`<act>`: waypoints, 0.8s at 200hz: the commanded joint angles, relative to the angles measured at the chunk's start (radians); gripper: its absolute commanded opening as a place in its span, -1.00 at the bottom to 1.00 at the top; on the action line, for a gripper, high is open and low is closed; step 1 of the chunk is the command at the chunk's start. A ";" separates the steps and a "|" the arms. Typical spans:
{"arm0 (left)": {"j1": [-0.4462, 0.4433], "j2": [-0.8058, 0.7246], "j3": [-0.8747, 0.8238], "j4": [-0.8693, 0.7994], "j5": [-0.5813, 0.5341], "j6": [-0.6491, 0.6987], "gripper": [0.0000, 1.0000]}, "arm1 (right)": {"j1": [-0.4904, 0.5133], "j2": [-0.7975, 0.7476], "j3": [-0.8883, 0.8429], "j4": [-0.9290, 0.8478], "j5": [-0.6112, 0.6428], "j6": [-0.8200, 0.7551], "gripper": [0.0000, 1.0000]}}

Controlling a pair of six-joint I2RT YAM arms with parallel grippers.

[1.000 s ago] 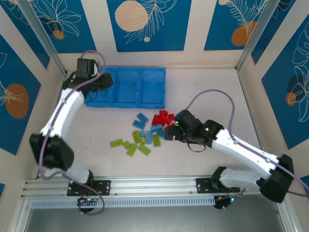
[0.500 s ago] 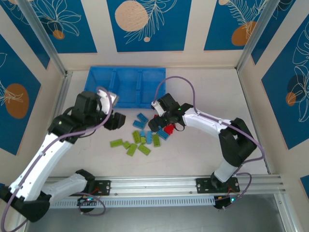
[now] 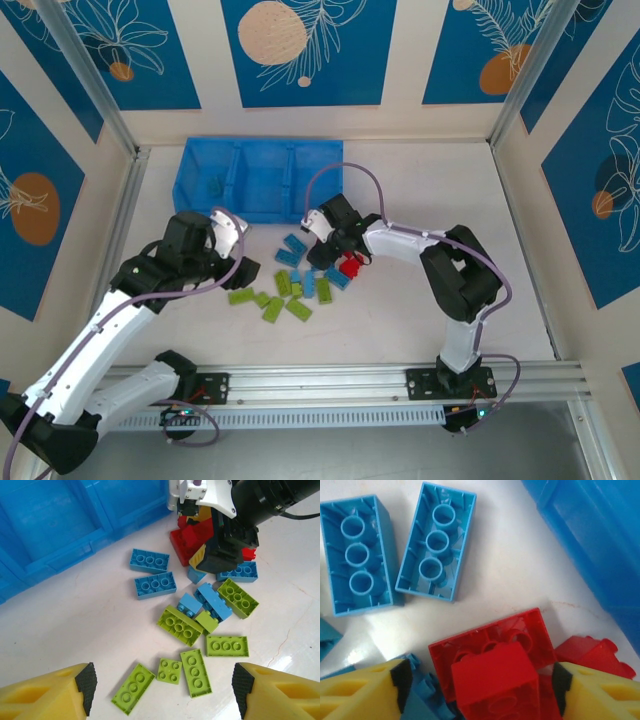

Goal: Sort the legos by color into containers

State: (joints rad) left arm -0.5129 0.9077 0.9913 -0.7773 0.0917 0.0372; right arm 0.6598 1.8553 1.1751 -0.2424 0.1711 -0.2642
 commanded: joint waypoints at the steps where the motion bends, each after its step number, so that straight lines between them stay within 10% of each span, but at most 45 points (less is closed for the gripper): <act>1: -0.001 0.004 -0.003 0.026 -0.017 0.023 0.48 | -0.004 0.032 0.027 -0.005 -0.009 -0.037 0.37; 75: -0.002 -0.007 -0.016 0.038 -0.032 0.016 0.50 | 0.008 -0.011 0.044 -0.033 0.020 -0.011 -0.40; 160: 0.011 -0.066 -0.045 0.076 -0.203 -0.017 0.86 | 0.071 -0.223 0.076 0.181 0.283 0.372 -0.57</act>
State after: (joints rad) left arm -0.5125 0.8543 0.9604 -0.7307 -0.0170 0.0311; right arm 0.7391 1.5475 1.1713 -0.1246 0.2710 -0.1009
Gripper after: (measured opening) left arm 0.893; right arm 0.323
